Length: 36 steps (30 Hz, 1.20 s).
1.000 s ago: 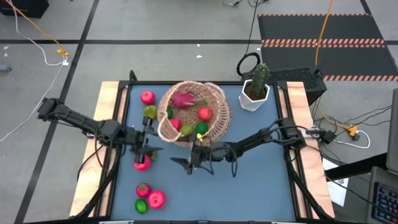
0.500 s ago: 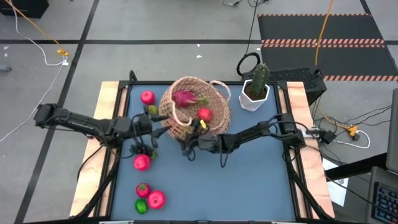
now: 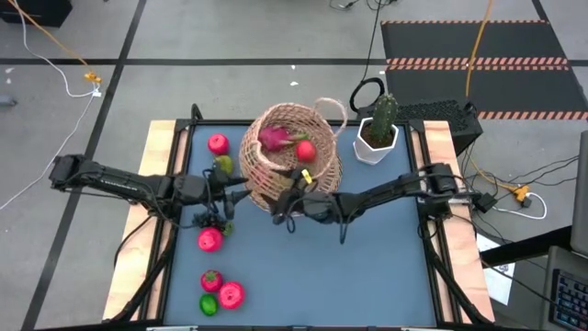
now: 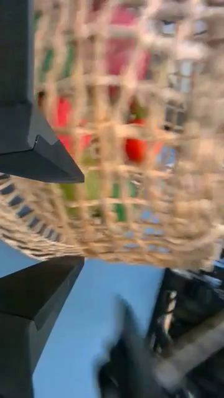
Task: Build produce basket
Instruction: Put the apple into the brown basket
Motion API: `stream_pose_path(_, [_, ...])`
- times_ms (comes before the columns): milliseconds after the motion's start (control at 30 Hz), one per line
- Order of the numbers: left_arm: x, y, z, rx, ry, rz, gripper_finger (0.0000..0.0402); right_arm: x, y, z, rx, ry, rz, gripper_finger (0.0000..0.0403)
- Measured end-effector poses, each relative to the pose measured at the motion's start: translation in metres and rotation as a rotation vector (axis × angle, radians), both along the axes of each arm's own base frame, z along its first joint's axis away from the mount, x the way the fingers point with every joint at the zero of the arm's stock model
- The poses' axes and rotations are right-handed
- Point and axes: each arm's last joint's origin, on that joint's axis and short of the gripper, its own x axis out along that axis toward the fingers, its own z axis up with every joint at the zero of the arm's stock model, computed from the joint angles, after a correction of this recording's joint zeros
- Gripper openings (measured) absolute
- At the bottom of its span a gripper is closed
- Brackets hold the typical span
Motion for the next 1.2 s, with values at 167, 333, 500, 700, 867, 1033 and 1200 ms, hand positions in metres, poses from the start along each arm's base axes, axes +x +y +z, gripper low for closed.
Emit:
stream_pose_path(167, [-0.001,-0.004,-0.002,-0.024,0.003,0.036,0.0204,-0.007,0.004,0.024,0.09,-0.088,0.123,0.0384])
stream_pose_path(333, [-0.001,-0.008,0.0,-0.028,-0.018,0.015,0.0204,-0.012,0.007,0.037,0.128,-0.133,0.184,0.0384])
stream_pose_path(500, [-0.004,-0.009,-0.007,-0.033,0.054,0.015,0.0204,-0.016,0.014,0.044,0.119,-0.123,0.227,0.0384])
stream_pose_path(700, [-0.008,-0.016,-0.018,-0.116,0.159,-0.04,0.0204,-0.017,0.015,0.051,0.107,-0.169,0.251,0.0384])
stream_pose_path(867, [-0.011,-0.023,-0.02,-0.082,0.193,-0.096,0.0204,-0.008,0.0,0.04,0.267,-0.273,0.22,0.0384])
stream_pose_path(1033, [-0.017,-0.033,-0.026,-0.12,0.267,-0.192,0.0204,-0.001,0.007,0.035,0.395,-0.408,0.341,0.0384])
stream_pose_path(1200, [-0.025,-0.044,-0.032,-0.177,0.363,-0.297,0.0204,0.002,0.042,0.014,0.431,-0.357,0.411,0.0384])
